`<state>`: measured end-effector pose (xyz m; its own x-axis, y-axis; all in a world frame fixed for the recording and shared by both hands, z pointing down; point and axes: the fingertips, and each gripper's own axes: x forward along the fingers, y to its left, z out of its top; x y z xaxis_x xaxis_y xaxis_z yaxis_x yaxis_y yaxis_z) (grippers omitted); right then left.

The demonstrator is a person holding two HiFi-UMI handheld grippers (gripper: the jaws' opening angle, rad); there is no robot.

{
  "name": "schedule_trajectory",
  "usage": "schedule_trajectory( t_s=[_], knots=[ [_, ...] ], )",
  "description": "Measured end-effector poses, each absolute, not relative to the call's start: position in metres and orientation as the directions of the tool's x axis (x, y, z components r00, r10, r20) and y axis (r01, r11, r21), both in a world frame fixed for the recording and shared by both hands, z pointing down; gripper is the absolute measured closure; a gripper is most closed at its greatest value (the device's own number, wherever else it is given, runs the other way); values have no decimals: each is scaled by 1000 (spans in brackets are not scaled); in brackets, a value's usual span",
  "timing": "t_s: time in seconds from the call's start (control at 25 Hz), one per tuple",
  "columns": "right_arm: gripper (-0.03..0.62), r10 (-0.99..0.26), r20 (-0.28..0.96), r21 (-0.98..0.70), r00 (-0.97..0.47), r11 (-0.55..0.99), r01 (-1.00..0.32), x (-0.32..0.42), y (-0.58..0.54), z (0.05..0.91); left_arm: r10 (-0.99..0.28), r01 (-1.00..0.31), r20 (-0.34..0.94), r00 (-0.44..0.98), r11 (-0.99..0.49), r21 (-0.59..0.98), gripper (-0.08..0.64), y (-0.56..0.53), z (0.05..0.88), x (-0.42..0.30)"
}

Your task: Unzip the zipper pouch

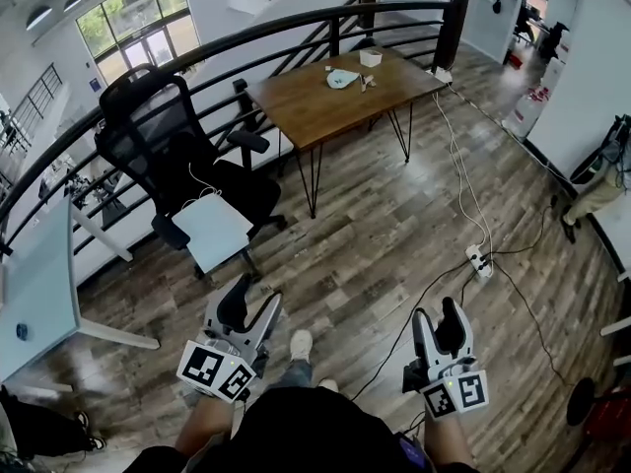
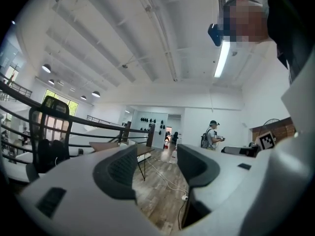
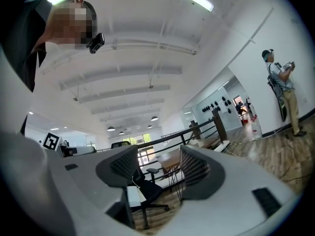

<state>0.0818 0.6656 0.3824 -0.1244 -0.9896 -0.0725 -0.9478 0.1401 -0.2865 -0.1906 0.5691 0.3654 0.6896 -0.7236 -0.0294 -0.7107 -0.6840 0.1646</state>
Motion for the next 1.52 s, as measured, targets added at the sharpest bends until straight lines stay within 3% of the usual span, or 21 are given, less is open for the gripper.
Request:
schedule_trajectory(
  t_s=[0.28,0.6,1.08,1.52],
  knots=[
    [339,-994,-75,-247,-78,95,-964,88,611,373,-690,-673,-53,722,-718,178,285,506,372,-179],
    [290,-997,-67,-176,-44,56,-983,76,537,362,-678,-657,-77,731,-729,191,264,423,369,-191],
    [308,-998,-47,-156,-30,37,-987,54,444,361,-691,-670,-64,720,-717,195,262,324,372,-229],
    [313,-1000,-26,-174,-12,17,-985,82,400,372,-692,-671,-38,721,-710,215,252,280,385,-202]
  ],
)
